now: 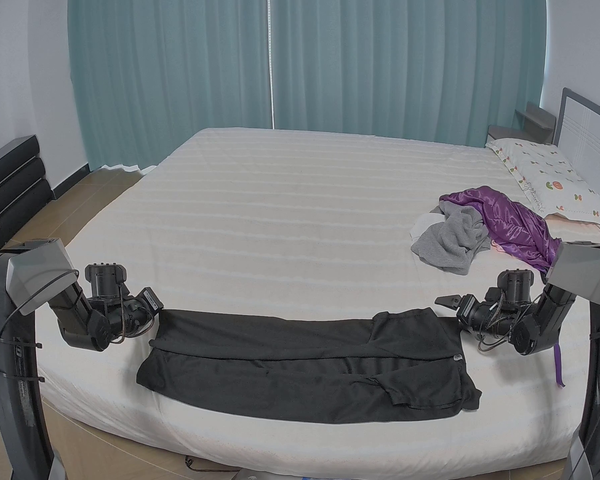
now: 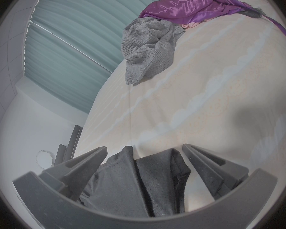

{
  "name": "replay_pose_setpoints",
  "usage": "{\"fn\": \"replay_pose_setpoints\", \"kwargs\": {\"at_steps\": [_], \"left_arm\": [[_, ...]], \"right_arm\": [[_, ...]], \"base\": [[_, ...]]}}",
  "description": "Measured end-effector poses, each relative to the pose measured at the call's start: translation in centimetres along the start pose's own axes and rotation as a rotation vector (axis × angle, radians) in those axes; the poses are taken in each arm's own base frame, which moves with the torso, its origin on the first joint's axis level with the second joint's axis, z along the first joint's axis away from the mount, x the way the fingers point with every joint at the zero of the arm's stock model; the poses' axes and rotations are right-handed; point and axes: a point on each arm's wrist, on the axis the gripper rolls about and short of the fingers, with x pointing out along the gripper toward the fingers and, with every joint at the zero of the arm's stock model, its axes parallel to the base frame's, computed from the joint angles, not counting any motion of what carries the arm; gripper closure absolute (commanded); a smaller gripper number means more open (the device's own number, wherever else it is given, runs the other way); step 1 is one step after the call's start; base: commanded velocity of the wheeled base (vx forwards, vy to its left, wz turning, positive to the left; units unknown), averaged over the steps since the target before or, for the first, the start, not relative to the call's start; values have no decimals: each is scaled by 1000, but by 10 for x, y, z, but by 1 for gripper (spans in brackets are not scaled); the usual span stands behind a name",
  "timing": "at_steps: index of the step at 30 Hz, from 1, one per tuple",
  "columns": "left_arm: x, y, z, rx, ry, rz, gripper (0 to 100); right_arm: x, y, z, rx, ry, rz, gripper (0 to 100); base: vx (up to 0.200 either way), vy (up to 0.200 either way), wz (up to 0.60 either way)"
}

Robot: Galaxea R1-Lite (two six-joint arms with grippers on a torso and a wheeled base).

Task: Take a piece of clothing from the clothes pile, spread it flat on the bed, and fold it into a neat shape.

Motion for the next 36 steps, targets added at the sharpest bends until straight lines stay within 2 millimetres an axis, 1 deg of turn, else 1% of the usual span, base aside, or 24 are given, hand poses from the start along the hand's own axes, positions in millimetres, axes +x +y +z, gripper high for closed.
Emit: {"fn": "replay_pose_setpoints", "kwargs": {"at_steps": [12, 13, 22, 31, 36], "left_arm": [[3, 1, 0, 0, -16, -13, 100], [3, 1, 0, -1, -16, -13, 100], [3, 2, -1, -1, -13, -11, 100], [3, 2, -1, -1, -13, -11, 100], [4, 1, -1, 0, -13, -14, 100]], "right_arm": [[10, 5, -2, 9, 23, -31, 0], [11, 5, -2, 10, 22, -33, 100], [11, 4, -4, 15, 27, -56, 100], [6, -1, 5, 26, -13, -67, 100], [5, -3, 7, 30, -21, -70, 100]], "base": [[0, 0, 0], [0, 0, 0], [0, 0, 0], [0, 0, 0], [0, 0, 0]]}}
